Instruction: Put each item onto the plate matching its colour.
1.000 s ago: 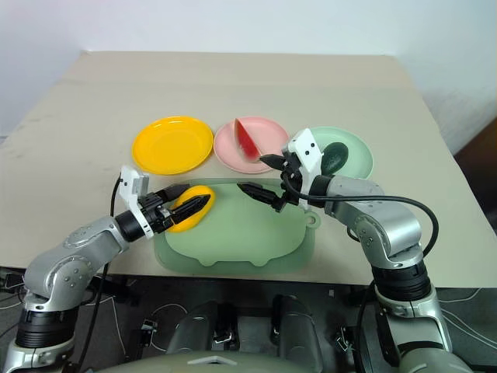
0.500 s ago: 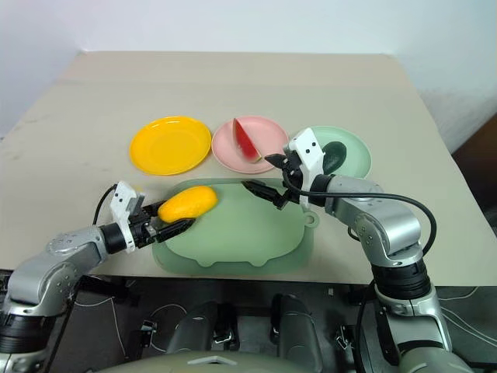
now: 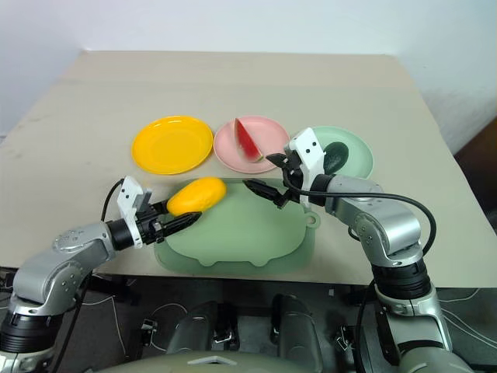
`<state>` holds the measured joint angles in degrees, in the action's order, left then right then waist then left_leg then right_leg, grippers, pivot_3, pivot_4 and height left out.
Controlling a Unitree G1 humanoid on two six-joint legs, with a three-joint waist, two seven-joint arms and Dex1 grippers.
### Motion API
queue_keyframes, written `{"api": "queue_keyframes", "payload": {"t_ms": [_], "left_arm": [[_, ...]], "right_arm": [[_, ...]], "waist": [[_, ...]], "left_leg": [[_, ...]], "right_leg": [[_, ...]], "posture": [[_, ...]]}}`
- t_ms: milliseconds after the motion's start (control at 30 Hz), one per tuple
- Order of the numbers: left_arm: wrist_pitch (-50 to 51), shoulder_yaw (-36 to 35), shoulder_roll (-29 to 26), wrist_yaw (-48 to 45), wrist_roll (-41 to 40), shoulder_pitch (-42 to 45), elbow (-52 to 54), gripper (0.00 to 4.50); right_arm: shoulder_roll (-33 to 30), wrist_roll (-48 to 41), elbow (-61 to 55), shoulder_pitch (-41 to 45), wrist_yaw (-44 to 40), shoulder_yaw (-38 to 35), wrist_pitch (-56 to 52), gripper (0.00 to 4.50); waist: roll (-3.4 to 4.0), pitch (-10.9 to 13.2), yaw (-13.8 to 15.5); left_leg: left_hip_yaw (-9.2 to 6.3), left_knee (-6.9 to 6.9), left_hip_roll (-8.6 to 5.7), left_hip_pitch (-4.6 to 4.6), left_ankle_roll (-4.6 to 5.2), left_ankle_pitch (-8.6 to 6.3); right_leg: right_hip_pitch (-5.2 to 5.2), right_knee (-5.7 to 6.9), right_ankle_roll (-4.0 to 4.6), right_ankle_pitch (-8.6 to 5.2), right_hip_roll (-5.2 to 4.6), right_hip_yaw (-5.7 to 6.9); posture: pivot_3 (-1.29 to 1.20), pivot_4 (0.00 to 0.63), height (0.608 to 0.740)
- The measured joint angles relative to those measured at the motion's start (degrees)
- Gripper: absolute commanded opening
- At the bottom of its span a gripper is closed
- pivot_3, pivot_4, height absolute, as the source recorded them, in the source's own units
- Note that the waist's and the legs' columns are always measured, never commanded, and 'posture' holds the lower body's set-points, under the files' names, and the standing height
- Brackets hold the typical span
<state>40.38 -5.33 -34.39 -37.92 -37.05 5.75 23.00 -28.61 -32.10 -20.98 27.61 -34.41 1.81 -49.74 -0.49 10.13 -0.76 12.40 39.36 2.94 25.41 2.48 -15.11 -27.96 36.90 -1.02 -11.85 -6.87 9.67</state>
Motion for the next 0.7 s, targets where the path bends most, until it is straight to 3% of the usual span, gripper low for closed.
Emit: {"api": "queue_keyframes", "payload": {"t_ms": [267, 467, 700], "left_arm": [[1.8, -7.2, -2.3, 5.7, -0.4, 11.9, -3.3, 2.82], [-0.2, -5.4, -1.7, 8.0, 5.3, 21.2, -16.2, 2.82], [-11.6, -0.4, 2.4, 8.6, 16.1, 33.0, -38.9, 2.82]], "right_arm": [[-0.2, 0.4, 0.0, 0.0, -1.1, 0.2, 0.2, 4.50], [0.0, -0.9, -0.4, -0.2, -2.6, -0.1, 0.2, 4.50], [0.1, -0.7, -1.2, -0.6, -2.5, 0.2, 0.2, 4.50]], "waist": [[-0.01, 0.0, 0.1], [-0.02, 0.0, 0.2], [-0.03, 0.0, 0.1]], "left_leg": [[-0.01, 0.02, 0.01, -0.05, -0.03, 0.03], [-0.01, 0.03, -0.02, -0.06, -0.01, 0.04], [-0.01, 0.05, -0.02, -0.04, -0.01, 0.04]], "right_leg": [[0.08, 0.06, -0.03, 0.01, 0.05, 0.01], [0.11, 0.07, -0.04, 0.01, 0.07, 0.03], [0.09, 0.09, -0.04, 0.02, 0.07, 0.04]], "posture": [[0.00, 0.150, 0.696], [0.00, 0.150, 0.696], [0.00, 0.150, 0.696]]}}
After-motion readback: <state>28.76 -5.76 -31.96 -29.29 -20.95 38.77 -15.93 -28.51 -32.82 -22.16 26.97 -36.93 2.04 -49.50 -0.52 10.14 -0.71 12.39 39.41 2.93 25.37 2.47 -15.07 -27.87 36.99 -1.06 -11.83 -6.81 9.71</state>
